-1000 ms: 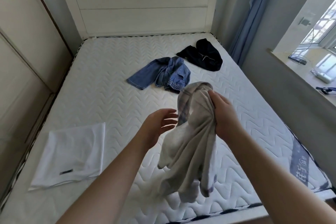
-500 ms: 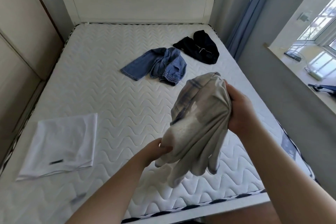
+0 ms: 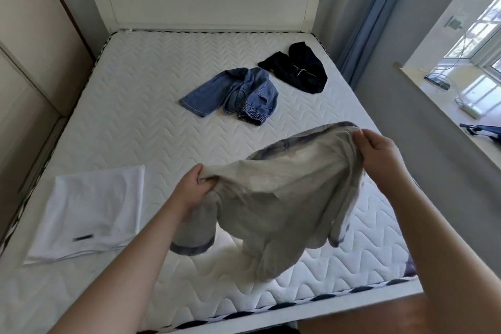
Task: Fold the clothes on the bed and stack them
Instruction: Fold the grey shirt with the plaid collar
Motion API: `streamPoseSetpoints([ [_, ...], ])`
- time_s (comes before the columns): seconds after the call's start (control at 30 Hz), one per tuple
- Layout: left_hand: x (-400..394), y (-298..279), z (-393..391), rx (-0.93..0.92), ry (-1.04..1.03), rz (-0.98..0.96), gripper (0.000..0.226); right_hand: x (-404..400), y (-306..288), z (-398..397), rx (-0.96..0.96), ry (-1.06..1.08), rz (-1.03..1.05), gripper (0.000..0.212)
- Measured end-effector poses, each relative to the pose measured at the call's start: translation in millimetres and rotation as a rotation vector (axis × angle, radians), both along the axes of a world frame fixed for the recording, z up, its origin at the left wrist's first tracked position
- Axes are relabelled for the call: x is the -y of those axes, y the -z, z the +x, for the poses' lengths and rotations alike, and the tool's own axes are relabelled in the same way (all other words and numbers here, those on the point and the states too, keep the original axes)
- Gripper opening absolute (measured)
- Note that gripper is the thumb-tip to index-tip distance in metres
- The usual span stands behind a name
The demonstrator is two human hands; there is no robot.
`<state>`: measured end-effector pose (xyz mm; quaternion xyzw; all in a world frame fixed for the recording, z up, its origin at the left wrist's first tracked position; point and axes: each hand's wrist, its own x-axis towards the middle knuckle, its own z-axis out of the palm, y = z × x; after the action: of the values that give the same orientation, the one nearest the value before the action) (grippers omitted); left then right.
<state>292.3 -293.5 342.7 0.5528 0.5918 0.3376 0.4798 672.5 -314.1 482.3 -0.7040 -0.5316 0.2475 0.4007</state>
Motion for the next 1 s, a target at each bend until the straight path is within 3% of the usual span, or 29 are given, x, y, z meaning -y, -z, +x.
streamPoseSetpoints([
  [0.27,-14,-41,-64,0.021,-0.076,0.102,0.029,-10,0,31,0.39,-0.086,-0.139,0.03],
  [0.37,-11,-52,-67,-0.072,-0.074,0.138,0.025,-11,9,26,0.556,-0.097,-0.193,0.039],
  [0.53,-2,-75,-73,-0.265,0.091,0.05,0.054,-5,18,14,0.684,-0.086,-0.3,0.041],
  [0.6,6,-89,-73,-0.198,0.17,-0.034,0.075,-2,20,9,0.683,-0.065,-0.302,0.041],
  [0.67,13,-94,-73,0.042,0.142,-0.132,0.083,0,21,3,0.58,-0.062,-0.275,0.041],
  [0.73,17,-95,-70,0.178,0.071,-0.163,0.05,4,20,-4,0.383,-0.074,-0.269,0.043],
  [0.8,18,-96,-71,0.187,0.03,-0.108,0.027,11,15,-8,0.207,-0.106,-0.286,0.044],
  [0.93,18,-107,-76,0.331,-0.003,-0.029,0.015,18,3,-5,0.205,-0.229,-0.305,0.018],
  [1.0,16,-117,-81,0.401,0.011,0.02,0.023,19,-3,-1,0.291,-0.255,-0.304,0.008],
])
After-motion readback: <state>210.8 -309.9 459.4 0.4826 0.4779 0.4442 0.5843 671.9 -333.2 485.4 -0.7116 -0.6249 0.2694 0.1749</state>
